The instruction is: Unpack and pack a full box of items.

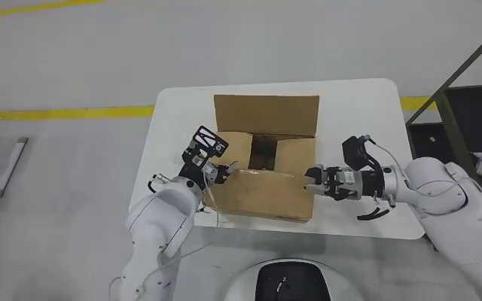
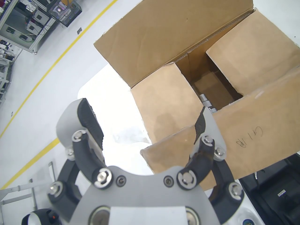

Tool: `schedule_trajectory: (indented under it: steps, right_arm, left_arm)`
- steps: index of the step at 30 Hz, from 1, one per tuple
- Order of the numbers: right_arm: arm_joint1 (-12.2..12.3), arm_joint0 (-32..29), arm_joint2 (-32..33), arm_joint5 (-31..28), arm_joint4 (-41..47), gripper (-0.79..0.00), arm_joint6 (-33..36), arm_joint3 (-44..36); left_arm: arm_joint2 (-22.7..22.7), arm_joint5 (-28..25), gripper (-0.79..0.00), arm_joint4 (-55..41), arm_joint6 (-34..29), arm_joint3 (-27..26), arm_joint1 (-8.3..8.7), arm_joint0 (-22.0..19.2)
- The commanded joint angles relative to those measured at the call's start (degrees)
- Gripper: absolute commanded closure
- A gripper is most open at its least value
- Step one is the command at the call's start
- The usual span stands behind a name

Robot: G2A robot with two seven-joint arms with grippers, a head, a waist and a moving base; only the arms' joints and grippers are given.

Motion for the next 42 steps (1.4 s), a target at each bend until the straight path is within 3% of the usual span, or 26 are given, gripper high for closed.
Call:
schedule_trajectory:
  steps: [1,10,11,13,14,24,31,35,36,39,41,42]
  right_arm:
    - [0.2,-0.9,-0.2,0.0,1.1,-0.280,0.4,-1.1]
    - [0.6,-2.2,-3.2,2.0,0.0,-0.252,0.8,-1.8]
    - [0.5,-2.0,-3.6,2.4,-1.2,-0.215,0.8,-2.0]
    - [0.5,-1.9,-4.3,2.8,-4.1,-0.046,-0.4,-2.7]
    - [0.4,-1.8,-4.6,3.1,-6.1,0.000,-1.4,-3.1]
    - [-0.1,-3.8,-1.9,1.8,-32.9,0.000,-22.3,-9.0]
    - [-0.1,-5.7,-2.1,0.3,-51.6,0.000,-32.1,-11.4]
    - [-0.1,-7.2,-2.0,0.6,-57.5,0.000,-37.9,-11.5]
    - [-0.1,-7.5,-1.9,0.6,-58.7,-0.003,-38.9,-11.6]
    - [0.1,-8.2,-1.4,0.4,-60.9,-0.237,-41.6,-11.5]
    - [0.1,-8.7,-0.9,0.3,-61.2,-0.342,-43.5,-11.5]
    - [0.2,-9.0,-0.6,0.1,-61.0,-0.348,-44.3,-11.4]
  left_arm:
    - [0.0,0.2,-0.785,0.1,0.6,0.1,0.02,0.3]
    - [-0.2,0.5,-0.785,1.0,3.2,0.2,0.37,1.2]
    - [-0.2,0.5,-0.785,0.9,3.2,0.2,0.40,1.1]
    - [-0.3,0.7,-0.785,0.5,3.3,0.1,0.44,0.9]
    - [-0.4,0.8,-0.785,0.1,3.4,0.1,0.45,0.8]
    - [-0.6,1.9,-0.785,-6.6,1.9,0.1,0.41,-2.8]
    - [3.8,1.8,-0.785,-8.6,-0.1,3.0,0.12,-7.1]
    - [6.6,0.3,-0.785,-9.4,-2.0,5.3,-0.02,-9.0]
    - [7.0,0.4,-0.785,-9.8,-2.7,5.7,-0.05,-9.2]
    - [8.2,0.0,-0.785,-10.4,-4.3,6.5,-0.07,-9.8]
    - [9.0,-0.5,-0.785,-11.0,-5.4,7.0,-0.07,-9.9]
    - [9.1,-0.5,-0.785,-11.3,-5.7,7.1,-0.07,-10.2]
